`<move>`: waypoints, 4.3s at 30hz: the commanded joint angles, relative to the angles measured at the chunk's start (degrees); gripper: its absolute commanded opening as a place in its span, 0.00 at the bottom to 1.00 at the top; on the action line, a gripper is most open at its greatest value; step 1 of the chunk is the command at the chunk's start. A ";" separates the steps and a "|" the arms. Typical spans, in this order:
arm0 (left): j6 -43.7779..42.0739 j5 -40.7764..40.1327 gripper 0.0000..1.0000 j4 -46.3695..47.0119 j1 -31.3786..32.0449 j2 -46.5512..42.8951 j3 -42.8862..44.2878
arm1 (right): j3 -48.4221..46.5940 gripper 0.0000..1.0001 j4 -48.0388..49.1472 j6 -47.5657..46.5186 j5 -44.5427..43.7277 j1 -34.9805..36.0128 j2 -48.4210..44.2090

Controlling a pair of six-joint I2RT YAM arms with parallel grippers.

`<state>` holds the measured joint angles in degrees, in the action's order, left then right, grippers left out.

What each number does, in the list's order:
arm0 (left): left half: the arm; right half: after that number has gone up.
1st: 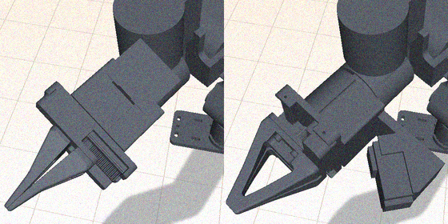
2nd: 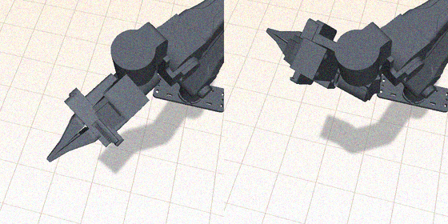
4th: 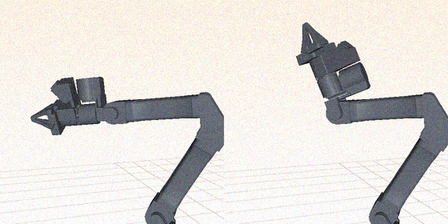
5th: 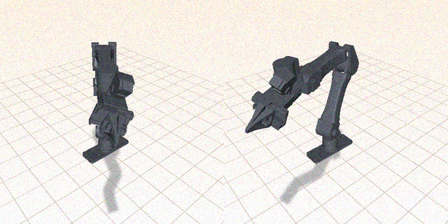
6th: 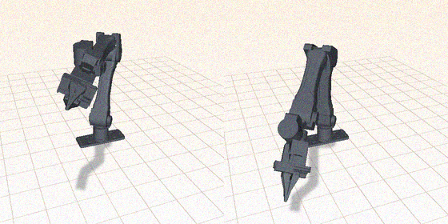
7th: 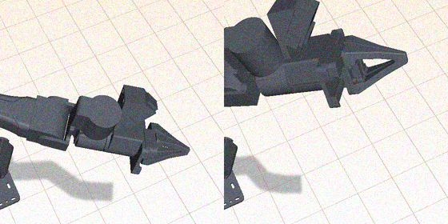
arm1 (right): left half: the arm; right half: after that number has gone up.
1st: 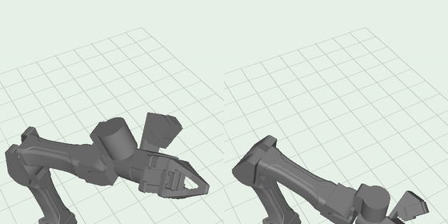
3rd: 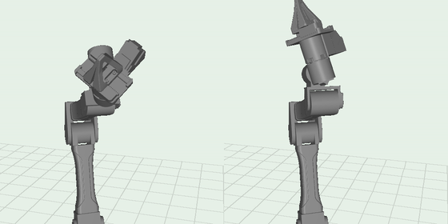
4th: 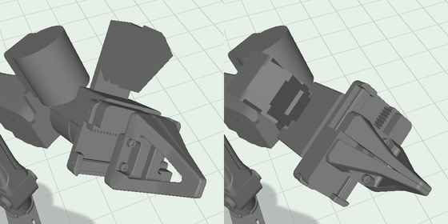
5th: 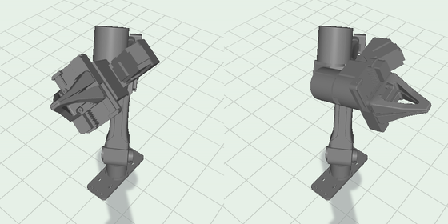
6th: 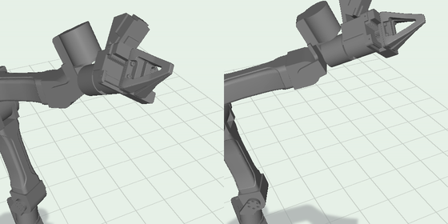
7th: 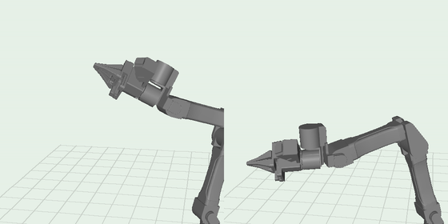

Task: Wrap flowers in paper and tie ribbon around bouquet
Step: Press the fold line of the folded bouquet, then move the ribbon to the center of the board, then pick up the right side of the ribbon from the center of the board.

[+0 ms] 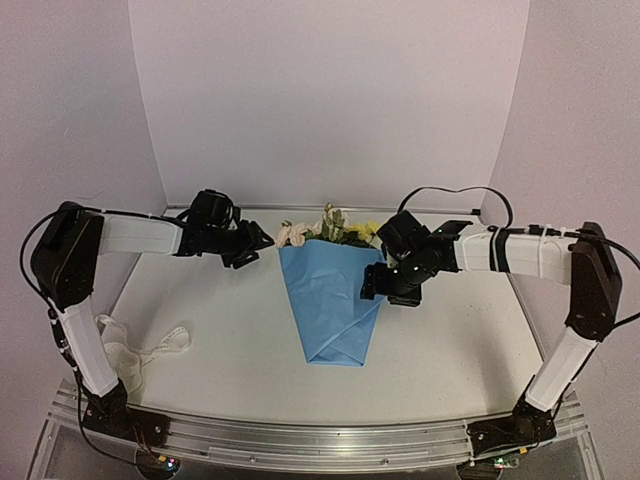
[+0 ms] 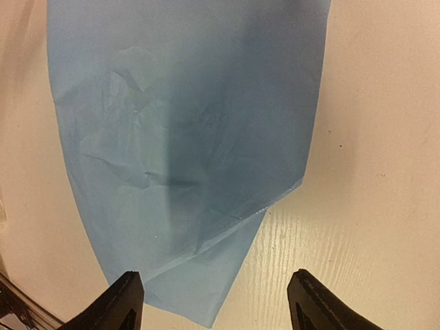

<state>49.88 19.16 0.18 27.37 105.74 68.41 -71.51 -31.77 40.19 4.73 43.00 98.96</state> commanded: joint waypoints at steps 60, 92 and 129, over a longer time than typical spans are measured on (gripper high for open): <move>-18.63 -0.58 0.54 -3.70 33.75 -19.28 -10.93 | 23.22 0.73 -2.19 -0.38 -17.99 2.69 -39.77; 10.51 -6.02 0.69 -42.18 5.83 -56.79 -33.09 | -37.02 0.64 -10.09 -19.34 -1.81 19.00 25.12; 31.30 -31.41 0.85 -29.50 12.60 -46.09 -42.59 | -44.46 0.26 -12.88 -21.50 -6.50 21.19 38.59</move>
<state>81.87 -8.56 -31.01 42.05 59.24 25.54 -114.24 -43.49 17.84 0.75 63.81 138.39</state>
